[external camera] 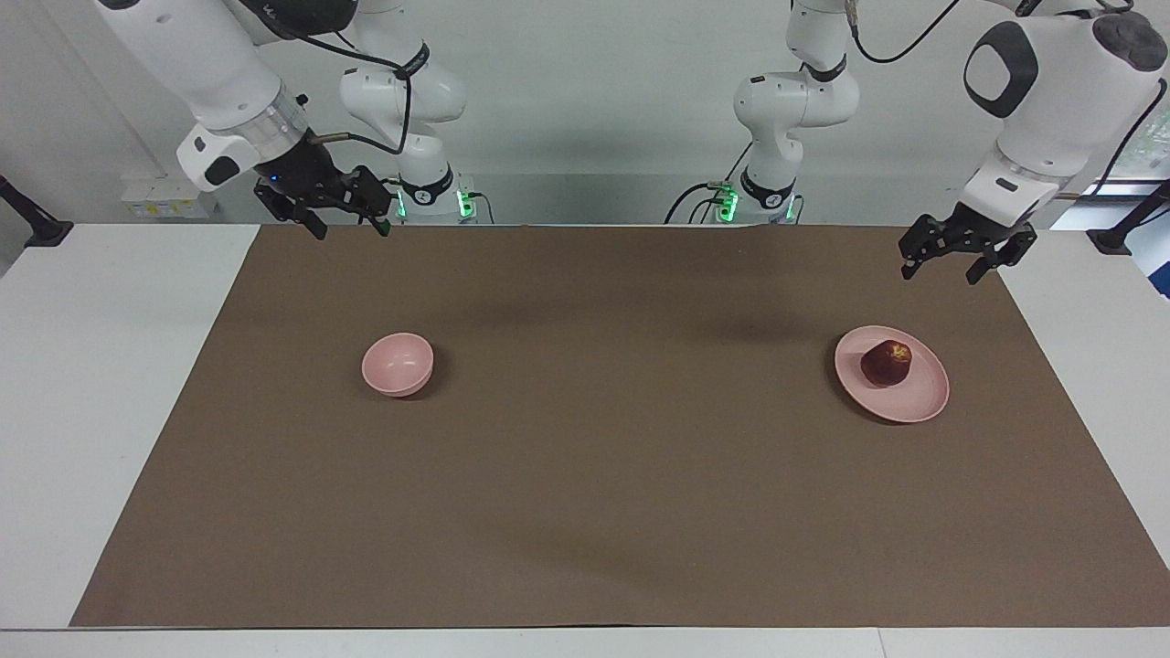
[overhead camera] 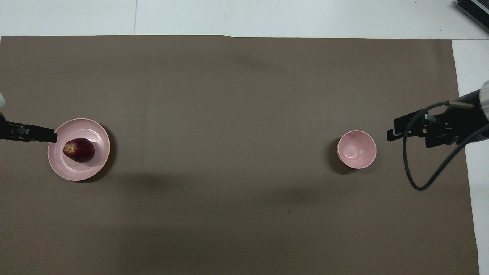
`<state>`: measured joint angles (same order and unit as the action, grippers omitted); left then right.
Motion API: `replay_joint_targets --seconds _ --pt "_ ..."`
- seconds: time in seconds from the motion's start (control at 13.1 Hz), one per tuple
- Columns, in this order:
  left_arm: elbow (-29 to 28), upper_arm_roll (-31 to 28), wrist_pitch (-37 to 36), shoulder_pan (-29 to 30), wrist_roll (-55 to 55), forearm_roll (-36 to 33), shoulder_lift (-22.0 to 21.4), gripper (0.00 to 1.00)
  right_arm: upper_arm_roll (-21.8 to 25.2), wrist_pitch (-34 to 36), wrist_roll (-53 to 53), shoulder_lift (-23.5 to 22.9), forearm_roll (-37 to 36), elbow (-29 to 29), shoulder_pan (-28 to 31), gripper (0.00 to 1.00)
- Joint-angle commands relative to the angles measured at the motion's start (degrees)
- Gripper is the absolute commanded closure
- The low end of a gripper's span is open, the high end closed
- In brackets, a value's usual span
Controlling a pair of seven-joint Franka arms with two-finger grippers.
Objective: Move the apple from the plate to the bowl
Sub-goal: 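Lower the left gripper onto the apple while the right gripper advances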
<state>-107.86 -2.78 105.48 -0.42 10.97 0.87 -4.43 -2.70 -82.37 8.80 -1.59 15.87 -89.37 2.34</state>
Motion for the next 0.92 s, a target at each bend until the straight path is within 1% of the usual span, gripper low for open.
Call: replay_joint_targets --seconds 0.0,0.23,0.31,0.46,0.54,0.69,0.84 --pt "-7.2 0.1 7.2 1.7 0.2 0.2 -2.3 0.00 -0.4 -1.9 0.9 0.4 8.2 -4.8 0.7 0.00" --pt "-13.6 0.1 15.8 3.1 2.5 0.4 -1.4 0.00 -0.5 -4.0 1.5 -1.1 19.1 -8.5 0.6 0.00" --pt "-14.7 0.1 17.5 3.2 2.8 0.4 -0.5 0.00 -0.5 -5.2 1.5 -2.2 22.6 -9.8 0.1 0.00" --pt "-15.1 0.1 21.8 4.1 4.1 0.4 3.4 0.00 -0.6 -7.1 0.9 -3.9 26.5 -10.7 -1.0 0.00" --pt "-15.2 0.1 23.3 4.3 4.6 0.4 4.5 0.00 -0.6 -7.8 0.8 -4.2 29.3 -11.4 -2.0 0.00" --pt "-15.4 0.1 23.8 4.6 5.0 0.4 6.7 0.00 -0.6 -10.9 1.0 -4.3 33.7 -12.5 -3.1 0.00" --pt "-16.4 0.1 26.6 4.6 5.0 0.5 8.4 0.00 -0.6 -15.2 1.0 -3.9 34.4 -13.6 -6.1 0.00"
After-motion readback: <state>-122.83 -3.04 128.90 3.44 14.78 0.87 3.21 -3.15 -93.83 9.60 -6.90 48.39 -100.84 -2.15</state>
